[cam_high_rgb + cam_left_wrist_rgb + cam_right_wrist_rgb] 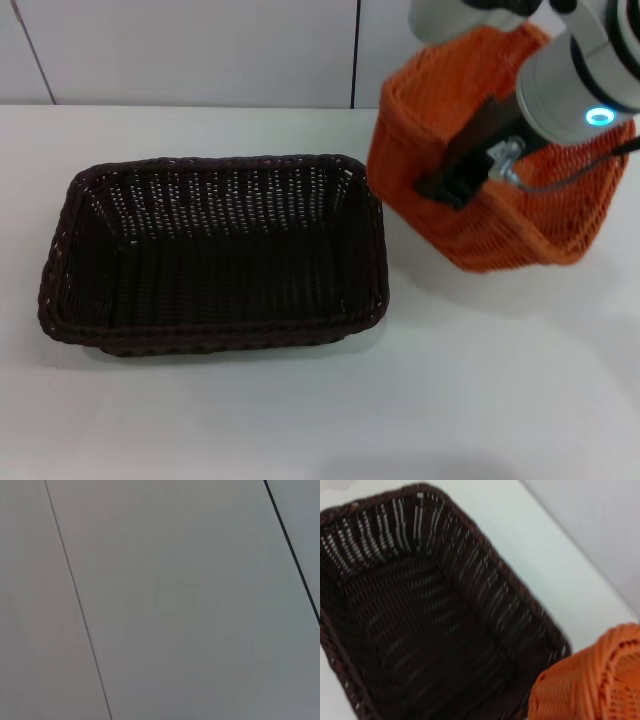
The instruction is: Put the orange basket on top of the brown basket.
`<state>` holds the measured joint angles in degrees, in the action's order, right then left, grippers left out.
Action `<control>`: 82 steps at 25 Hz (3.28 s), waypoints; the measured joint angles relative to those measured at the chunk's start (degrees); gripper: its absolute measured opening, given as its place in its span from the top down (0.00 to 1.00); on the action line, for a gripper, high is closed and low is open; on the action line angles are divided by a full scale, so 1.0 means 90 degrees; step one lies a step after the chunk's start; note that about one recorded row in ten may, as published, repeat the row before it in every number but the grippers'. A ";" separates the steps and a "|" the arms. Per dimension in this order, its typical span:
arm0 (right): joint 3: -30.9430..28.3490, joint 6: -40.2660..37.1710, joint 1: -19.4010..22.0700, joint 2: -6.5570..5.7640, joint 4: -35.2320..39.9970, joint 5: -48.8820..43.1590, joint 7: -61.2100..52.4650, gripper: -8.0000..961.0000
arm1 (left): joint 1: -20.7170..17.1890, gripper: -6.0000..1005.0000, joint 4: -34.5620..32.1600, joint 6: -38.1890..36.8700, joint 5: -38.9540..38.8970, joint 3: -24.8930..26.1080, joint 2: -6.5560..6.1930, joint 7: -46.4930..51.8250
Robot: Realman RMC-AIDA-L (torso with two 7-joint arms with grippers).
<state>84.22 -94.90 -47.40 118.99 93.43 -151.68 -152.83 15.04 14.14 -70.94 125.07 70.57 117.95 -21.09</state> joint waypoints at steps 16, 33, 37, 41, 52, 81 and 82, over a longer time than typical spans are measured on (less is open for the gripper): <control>0.1398 0.0569 -0.0233 0.0002 0.0765 -0.0057 0.4596 0.84 | -0.0001 0.36 0.0079 0.0061 -0.0052 0.0438 0.0015 0.0098; 0.1959 0.1178 0.1015 0.0011 0.1147 0.0045 0.8618 0.82 | -0.0019 0.36 0.0189 0.0268 -0.0429 0.0569 0.0079 0.0647; 0.1999 0.1421 0.1124 0.0011 0.1043 -0.0097 0.8704 0.81 | -0.0043 0.36 0.0213 0.0268 -0.0430 0.0539 0.0079 0.0874; 0.2234 0.1777 0.1144 0.0010 0.0729 -0.0292 0.8718 0.81 | -0.0050 0.36 0.0229 0.0268 -0.0415 0.0482 0.0079 0.0905; 0.3144 0.3028 0.1675 0.0009 0.0500 -0.0764 0.8662 0.80 | -0.0109 0.36 0.0226 0.0280 -0.0445 0.0365 0.0088 0.0917; 0.4680 0.6762 0.3720 0.0026 0.1578 -0.1230 0.4045 0.40 | -0.0339 0.36 0.0242 0.0244 -0.0316 0.0362 0.0046 0.1371; 0.4522 0.7333 0.3912 0.0028 0.1504 -0.1131 0.3445 0.40 | -0.0366 0.36 0.0242 0.0192 -0.0319 0.0362 0.0046 0.1397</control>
<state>124.92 -28.90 -12.19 119.24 106.97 -161.86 -121.83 11.74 16.32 -69.21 122.20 73.83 118.36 -8.52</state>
